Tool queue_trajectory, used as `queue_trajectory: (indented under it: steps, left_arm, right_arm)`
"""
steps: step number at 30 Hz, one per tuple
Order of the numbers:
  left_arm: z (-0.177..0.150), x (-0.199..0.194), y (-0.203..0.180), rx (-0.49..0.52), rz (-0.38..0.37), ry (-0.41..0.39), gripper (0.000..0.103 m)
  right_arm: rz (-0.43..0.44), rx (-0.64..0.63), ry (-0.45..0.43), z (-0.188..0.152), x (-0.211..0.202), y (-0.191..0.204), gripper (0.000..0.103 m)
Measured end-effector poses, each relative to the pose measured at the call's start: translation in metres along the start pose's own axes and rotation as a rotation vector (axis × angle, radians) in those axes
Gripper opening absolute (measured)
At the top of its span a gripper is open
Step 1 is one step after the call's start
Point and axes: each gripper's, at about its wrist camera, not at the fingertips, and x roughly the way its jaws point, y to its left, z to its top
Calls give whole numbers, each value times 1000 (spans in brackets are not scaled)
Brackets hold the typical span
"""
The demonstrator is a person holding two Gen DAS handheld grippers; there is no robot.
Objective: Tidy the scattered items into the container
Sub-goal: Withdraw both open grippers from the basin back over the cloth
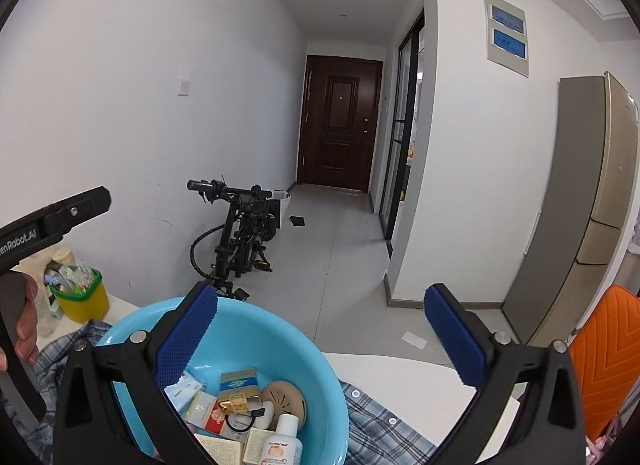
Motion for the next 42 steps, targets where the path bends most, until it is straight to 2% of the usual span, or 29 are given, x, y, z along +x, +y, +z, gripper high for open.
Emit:
queue_trajectory:
  steps: [3, 6, 12, 16, 18, 22, 26, 28, 30, 33, 35, 37, 39, 42]
  left_arm:
    - [5, -35, -10, 119, 49, -53, 103]
    - [2, -80, -20, 218, 54, -77, 103]
    - [-26, -165, -28, 289, 8, 8, 103]
    - [-48, -214, -35, 324, -35, 77, 103]
    - [-54, -238, -41, 348, -41, 49, 103]
    - [-59, -272, -42, 332, 20, -48, 103]
    - [-81, -290, -29, 293, 38, -97, 103]
    - [-103, -292, -26, 296, 20, -87, 103]
    - [-125, -286, -26, 304, 3, -35, 103]
    - [-164, -268, -23, 295, -27, 94, 103]
    - [-189, -260, -21, 279, -12, 154, 103]
    - [-211, -258, -23, 304, 7, 183, 103]
    - [-233, -262, -30, 372, 12, 208, 103]
    - [-258, -271, -37, 414, 5, 217, 103]
  right_arm:
    - [26, 30, 0, 0, -22, -6, 103]
    - [82, 76, -9, -5, -53, -8, 103]
    - [120, 100, 1, -24, -136, -3, 103]
    - [199, 83, -9, -41, -204, 3, 103]
    - [204, 40, -26, -44, -228, 11, 103]
    - [160, -3, -52, -48, -250, 17, 103]
    - [91, -6, -111, -81, -267, 13, 103]
    - [55, -17, -123, -107, -273, 15, 103]
    - [53, -26, -74, -140, -268, 19, 103]
    - [63, 40, -14, -179, -262, 14, 103]
    - [53, 81, 18, -204, -258, 12, 103]
    - [43, 90, 54, -226, -257, 12, 103]
    - [36, 84, 79, -243, -255, 14, 103]
    - [27, 53, 120, -265, -252, 20, 103]
